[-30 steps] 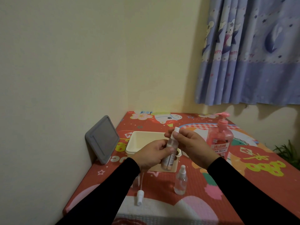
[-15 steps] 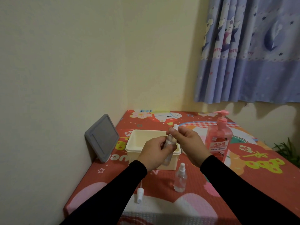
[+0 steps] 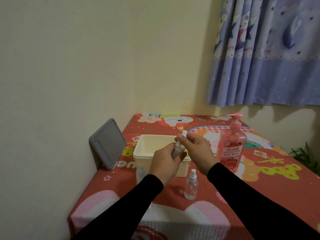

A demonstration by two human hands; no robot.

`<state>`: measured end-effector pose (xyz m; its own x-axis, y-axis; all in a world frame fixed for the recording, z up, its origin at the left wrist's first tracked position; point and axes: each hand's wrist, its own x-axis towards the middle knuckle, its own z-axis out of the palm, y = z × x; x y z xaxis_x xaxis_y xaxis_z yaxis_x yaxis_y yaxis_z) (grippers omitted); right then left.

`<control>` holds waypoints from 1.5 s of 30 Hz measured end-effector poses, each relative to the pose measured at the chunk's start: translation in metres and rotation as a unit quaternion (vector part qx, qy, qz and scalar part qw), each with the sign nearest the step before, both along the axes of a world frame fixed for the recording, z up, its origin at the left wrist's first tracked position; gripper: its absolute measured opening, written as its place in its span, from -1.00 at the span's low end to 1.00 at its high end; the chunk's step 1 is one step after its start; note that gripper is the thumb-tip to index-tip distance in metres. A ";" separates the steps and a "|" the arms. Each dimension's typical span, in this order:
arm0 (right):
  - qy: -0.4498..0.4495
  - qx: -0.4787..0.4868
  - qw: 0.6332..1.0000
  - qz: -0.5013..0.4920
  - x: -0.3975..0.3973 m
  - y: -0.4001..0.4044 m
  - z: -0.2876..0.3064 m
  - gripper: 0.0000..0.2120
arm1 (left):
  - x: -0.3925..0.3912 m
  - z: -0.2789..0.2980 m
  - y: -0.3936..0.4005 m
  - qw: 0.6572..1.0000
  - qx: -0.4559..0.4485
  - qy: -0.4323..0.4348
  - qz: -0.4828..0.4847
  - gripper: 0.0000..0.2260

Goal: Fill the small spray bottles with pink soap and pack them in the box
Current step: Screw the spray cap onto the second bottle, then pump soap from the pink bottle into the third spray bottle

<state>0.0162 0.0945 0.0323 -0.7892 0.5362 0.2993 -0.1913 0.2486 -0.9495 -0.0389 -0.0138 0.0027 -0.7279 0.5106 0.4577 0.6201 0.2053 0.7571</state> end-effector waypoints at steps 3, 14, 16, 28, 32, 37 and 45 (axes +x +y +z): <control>-0.010 0.010 1.000 0.013 0.000 0.002 -0.001 -0.71 | -0.001 -0.001 0.001 1.000 -0.015 -0.024 0.010 -0.85; -0.140 0.300 0.942 -0.057 0.018 0.014 -0.019 -0.54 | 0.001 -0.028 -0.010 0.992 -0.052 -0.111 0.028 -0.84; -0.145 0.347 0.924 -0.065 0.022 0.017 -0.022 -0.53 | 0.002 -0.036 -0.011 0.991 -0.063 -0.112 0.033 -0.86; -0.206 0.483 0.849 -0.061 0.046 0.037 -0.038 -0.41 | 0.014 -0.071 -0.016 0.989 -0.071 -0.127 0.042 -0.85; -0.216 0.490 0.842 -0.062 0.047 0.039 -0.041 -0.39 | 0.015 -0.072 -0.018 0.989 -0.067 -0.126 0.038 -0.83; -0.231 0.482 0.843 -0.062 0.046 0.040 -0.043 -0.38 | 0.015 -0.070 -0.019 0.989 -0.087 -0.118 0.029 -0.83; -0.225 0.471 0.851 -0.062 0.043 0.040 -0.040 -0.40 | 0.010 -0.047 -0.029 0.998 -0.052 -0.029 0.015 -0.76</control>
